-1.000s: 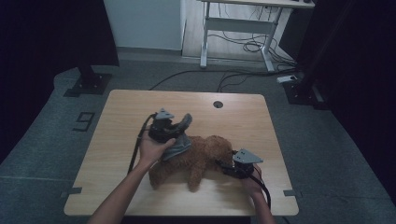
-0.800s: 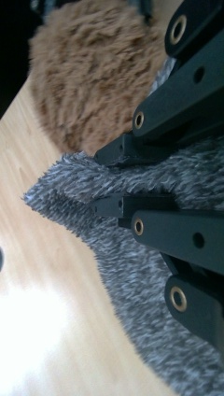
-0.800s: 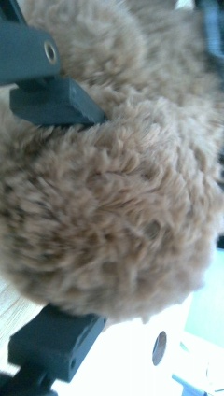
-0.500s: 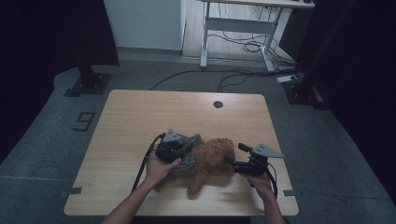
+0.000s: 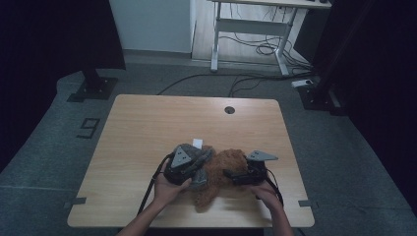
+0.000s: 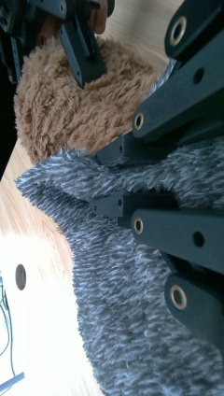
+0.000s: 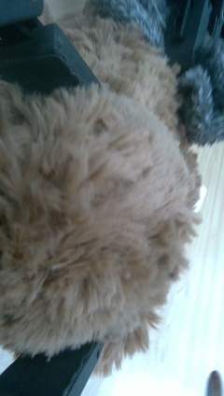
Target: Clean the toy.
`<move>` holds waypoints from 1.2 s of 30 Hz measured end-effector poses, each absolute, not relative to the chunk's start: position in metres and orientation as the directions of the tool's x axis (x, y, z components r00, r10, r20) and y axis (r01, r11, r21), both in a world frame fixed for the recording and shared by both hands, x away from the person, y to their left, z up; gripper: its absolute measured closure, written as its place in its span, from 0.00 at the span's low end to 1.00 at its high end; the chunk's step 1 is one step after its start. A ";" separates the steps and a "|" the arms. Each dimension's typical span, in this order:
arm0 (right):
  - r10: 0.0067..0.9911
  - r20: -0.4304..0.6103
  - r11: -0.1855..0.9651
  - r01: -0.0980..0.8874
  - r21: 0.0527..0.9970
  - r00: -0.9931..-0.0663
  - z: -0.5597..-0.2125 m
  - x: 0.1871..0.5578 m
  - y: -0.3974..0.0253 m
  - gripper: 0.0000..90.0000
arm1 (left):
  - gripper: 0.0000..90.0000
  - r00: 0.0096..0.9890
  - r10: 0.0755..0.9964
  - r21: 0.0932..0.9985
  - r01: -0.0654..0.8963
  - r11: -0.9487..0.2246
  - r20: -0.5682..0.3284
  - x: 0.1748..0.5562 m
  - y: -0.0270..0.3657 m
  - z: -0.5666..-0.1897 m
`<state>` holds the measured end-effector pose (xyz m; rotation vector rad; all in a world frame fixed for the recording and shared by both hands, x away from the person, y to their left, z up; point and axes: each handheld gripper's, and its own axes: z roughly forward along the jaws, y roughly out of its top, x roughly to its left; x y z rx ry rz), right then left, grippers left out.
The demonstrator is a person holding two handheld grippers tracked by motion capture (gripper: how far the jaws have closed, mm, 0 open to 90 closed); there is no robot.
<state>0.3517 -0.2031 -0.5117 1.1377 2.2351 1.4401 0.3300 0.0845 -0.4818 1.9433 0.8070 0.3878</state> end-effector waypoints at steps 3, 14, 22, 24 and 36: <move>0.728 0.191 0.214 0.483 0.849 -0.658 -0.512 0.352 -0.204 0.00 | 0.88 0.733 0.677 0.871 0.374 -0.319 -0.066 0.330 0.084 -0.482; 0.739 0.216 0.226 0.536 0.813 -0.639 -0.513 0.348 -0.205 0.00 | 0.88 0.739 0.670 0.874 0.373 -0.312 -0.076 0.325 0.085 -0.483; 0.680 0.206 0.226 0.468 0.854 -0.703 -0.520 0.343 -0.210 0.26 | 0.88 0.734 0.674 0.869 0.384 -0.313 -0.081 0.326 0.084 -0.480; 0.677 0.178 0.235 0.439 0.867 -0.715 -0.519 0.342 -0.208 0.31 | 0.88 0.728 0.681 0.872 0.380 -0.309 -0.076 0.327 0.084 -0.481; 0.749 0.047 0.225 0.320 0.920 -0.661 -0.518 0.354 -0.185 0.45 | 0.87 0.673 0.731 0.873 0.417 -0.253 -0.110 0.354 0.091 -0.485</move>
